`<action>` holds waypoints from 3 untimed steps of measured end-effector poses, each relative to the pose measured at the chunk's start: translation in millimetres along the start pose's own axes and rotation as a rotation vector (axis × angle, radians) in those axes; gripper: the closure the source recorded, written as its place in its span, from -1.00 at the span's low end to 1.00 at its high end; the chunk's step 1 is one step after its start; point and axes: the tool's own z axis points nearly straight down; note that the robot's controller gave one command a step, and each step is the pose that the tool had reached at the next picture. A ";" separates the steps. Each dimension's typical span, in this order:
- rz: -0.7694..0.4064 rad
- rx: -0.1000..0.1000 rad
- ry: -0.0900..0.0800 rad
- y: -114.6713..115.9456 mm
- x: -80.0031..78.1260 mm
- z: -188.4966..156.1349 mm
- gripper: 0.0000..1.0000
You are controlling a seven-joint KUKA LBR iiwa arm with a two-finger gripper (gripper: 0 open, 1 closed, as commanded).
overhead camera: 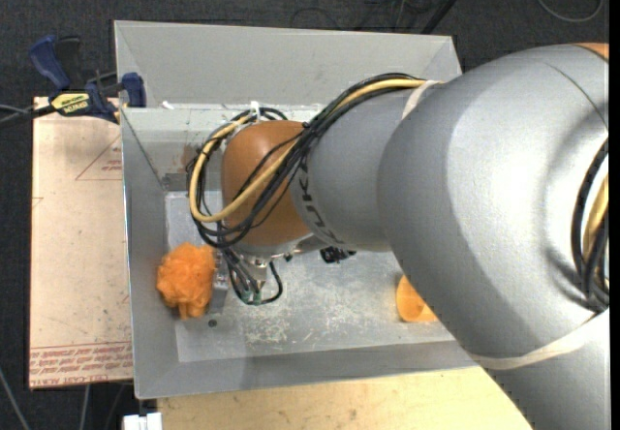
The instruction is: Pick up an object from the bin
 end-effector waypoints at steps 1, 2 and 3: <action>-0.011 0.001 0.000 1.0 -0.5 -0.1 1.00; -0.067 0.001 -0.002 4.2 -0.6 -0.3 1.00; -0.049 0.004 -0.002 13.3 5.0 -0.3 1.00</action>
Offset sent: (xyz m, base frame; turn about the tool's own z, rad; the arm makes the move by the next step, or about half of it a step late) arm 0.0010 0.0057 0.0006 -0.0741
